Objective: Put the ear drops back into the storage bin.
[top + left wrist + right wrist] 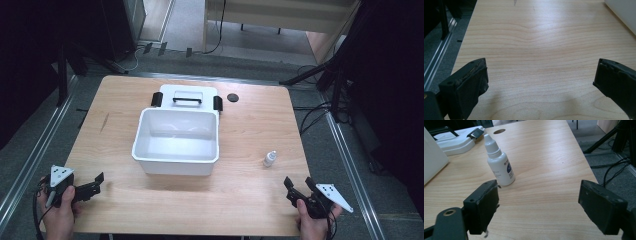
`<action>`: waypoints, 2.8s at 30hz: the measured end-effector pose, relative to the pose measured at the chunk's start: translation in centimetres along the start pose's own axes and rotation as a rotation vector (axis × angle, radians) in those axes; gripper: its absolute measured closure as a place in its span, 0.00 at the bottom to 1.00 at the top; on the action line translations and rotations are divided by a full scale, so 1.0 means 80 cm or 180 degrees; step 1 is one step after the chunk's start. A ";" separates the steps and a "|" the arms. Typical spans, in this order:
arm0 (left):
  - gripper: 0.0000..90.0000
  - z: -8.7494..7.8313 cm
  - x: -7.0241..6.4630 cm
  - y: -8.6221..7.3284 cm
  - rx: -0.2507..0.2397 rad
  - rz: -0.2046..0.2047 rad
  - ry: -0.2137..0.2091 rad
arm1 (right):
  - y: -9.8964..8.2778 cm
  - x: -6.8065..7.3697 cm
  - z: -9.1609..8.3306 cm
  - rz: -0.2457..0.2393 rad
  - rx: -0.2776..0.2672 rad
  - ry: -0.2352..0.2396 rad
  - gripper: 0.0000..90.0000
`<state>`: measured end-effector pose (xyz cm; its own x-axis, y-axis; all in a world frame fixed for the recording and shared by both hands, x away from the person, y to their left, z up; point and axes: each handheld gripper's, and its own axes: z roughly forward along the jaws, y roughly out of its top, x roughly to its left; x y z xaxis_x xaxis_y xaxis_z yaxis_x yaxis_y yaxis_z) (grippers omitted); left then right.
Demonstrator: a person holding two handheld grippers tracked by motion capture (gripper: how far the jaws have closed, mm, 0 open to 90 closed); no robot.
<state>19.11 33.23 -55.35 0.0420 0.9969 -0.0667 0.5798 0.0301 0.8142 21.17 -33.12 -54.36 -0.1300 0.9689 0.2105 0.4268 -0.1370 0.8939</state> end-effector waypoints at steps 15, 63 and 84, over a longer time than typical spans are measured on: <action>0.00 -0.001 0.000 0.000 -0.0012 -0.0030 -0.0005 | 0.010 -0.003 0.005 -0.0080 0.0302 0.0088 0.22; 0.00 0.000 0.002 0.000 0.0025 -0.0047 -0.0037 | 0.196 0.124 0.168 -0.0590 0.3673 -0.0488 0.49; 0.00 0.000 0.002 0.000 0.0027 -0.0044 -0.0038 | 0.183 0.112 0.180 -0.0394 0.3540 -0.0544 0.73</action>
<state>19.13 33.36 -55.34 0.0437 0.9954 -0.0848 0.5873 0.0431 0.8082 39.18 -23.44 -45.06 -0.1389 0.9902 0.0120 0.9896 0.1383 0.0387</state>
